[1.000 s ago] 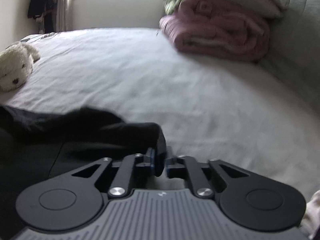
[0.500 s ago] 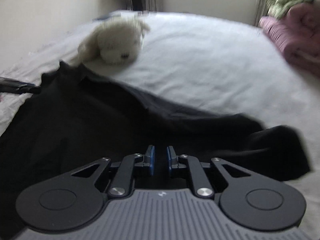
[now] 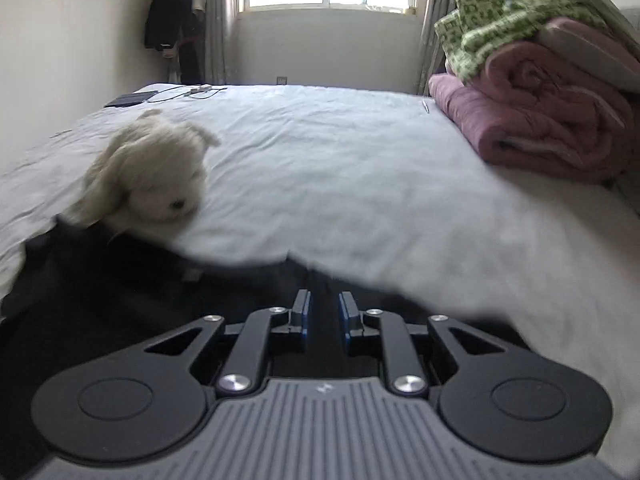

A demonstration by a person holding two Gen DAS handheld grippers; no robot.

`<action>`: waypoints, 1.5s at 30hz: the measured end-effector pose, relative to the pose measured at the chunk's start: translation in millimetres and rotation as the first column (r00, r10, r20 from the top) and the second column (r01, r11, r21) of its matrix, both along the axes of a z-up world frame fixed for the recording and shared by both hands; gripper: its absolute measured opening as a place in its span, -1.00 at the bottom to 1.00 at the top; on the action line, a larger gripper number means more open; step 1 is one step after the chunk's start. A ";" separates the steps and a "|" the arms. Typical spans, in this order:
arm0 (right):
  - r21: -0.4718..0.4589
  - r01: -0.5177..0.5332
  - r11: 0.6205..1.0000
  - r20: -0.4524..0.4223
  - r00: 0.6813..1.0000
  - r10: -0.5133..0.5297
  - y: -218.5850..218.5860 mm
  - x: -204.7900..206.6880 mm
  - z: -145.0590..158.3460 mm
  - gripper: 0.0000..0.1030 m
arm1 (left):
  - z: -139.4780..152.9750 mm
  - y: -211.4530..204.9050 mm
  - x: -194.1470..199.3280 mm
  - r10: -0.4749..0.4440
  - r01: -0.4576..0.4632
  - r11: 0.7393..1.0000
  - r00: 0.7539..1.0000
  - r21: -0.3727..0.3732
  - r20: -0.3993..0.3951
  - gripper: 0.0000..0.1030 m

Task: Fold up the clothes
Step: 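Lay the black garment flat on the bed and open both grippers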

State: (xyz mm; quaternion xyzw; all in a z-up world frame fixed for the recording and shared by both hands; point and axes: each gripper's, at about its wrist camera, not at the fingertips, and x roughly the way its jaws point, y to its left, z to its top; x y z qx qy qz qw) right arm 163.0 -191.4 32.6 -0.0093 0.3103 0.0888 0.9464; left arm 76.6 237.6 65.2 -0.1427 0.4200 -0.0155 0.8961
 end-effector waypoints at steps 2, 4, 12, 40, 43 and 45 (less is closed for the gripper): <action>0.049 0.016 0.999 -0.041 0.999 -0.014 -9.7 -29.8 -1.1 -0.63 | 0.0 -2.8 -14.1 -0.005 0.004 1.000 1.000 -0.012 -0.019 -0.10; 0.083 0.047 0.995 -0.098 0.994 -0.039 -14.1 -61.0 -3.8 -0.63 | -1.3 -6.9 -28.8 -0.010 0.010 1.000 0.999 -0.008 -0.038 -0.10; 0.284 0.100 0.953 -0.263 0.965 -0.023 -38.5 -186.9 -23.3 -0.63 | 3.0 -12.4 -100.1 -0.036 0.036 0.999 0.996 -0.006 -0.082 -0.08; 0.476 -0.105 0.873 -0.198 0.955 0.223 -41.8 -327.3 -3.2 -0.98 | 15.6 -33.3 -231.6 -0.128 0.124 0.989 0.990 -0.074 -0.051 -0.95; 0.585 -0.054 0.810 -0.175 0.966 0.191 -63.1 -326.5 15.1 -0.98 | 23.9 -36.4 -234.3 -0.126 0.120 0.982 0.991 -0.145 -0.035 -0.94; 0.485 -0.063 0.872 -0.162 0.974 0.160 -58.4 -325.2 24.4 -0.97 | 21.5 -40.8 -232.3 -0.120 0.113 0.984 0.992 -0.135 -0.046 -0.90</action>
